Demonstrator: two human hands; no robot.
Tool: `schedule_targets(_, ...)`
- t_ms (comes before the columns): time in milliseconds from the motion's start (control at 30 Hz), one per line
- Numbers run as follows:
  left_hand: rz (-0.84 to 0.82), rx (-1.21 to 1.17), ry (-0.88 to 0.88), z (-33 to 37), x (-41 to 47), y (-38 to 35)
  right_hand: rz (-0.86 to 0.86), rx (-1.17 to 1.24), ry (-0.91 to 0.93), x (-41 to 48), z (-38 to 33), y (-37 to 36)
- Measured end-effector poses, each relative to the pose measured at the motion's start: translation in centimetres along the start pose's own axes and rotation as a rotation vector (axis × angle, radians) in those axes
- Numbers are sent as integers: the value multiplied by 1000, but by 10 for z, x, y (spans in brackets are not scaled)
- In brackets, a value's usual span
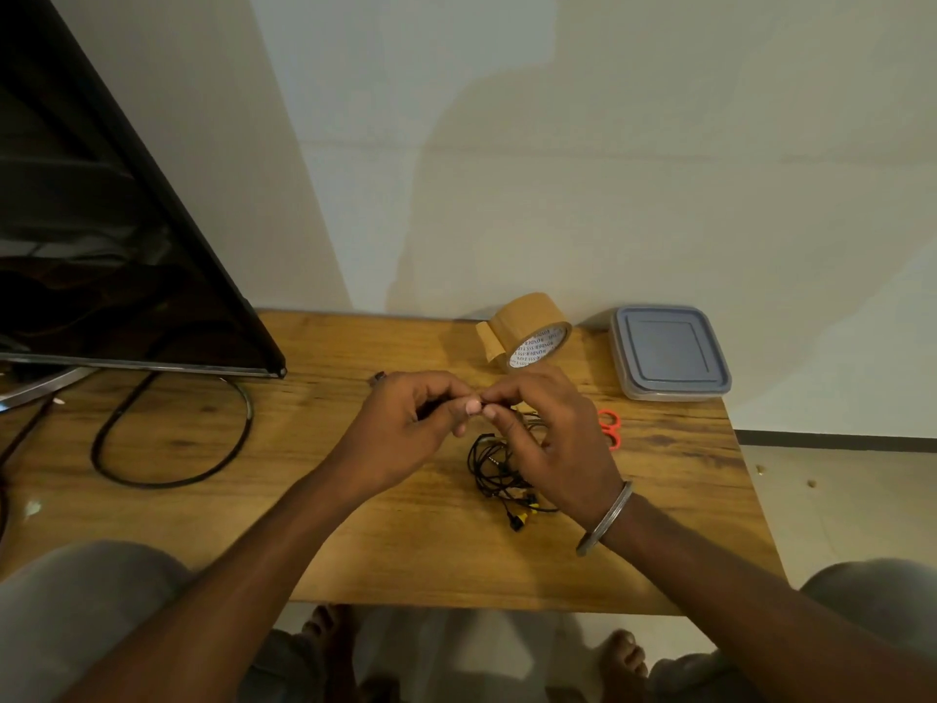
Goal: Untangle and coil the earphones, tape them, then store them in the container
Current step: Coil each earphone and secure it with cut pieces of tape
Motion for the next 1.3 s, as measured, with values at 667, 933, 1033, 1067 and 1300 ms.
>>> schedule_targets(667,-24,46,-44,-2,1,6,96,-154,50,2,6,5)
schedule_targets(933,32,45,-41,0,3,13,32,2,-42,3,4,5)
schedule_targets(1033,11,43,-38,-1,1,11,-45,-33,21,1,3,-1)
schedule_targets(1067,1,53,-39,-1,1,10,-40,-57,34,0,4,-2)
schedule_targets(1300,63,67,-27,5,2,16,184,-4,-139,4,11,11)
Point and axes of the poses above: each hand's wrist, its own x-axis towards the middle knuckle, its own y-axis out of the back of the hand, z = x × y, the point moved 3 cm from there along x, towards the middle knuckle, and after that the axes turned 13 degrees about -x, right-handed, at the moved point
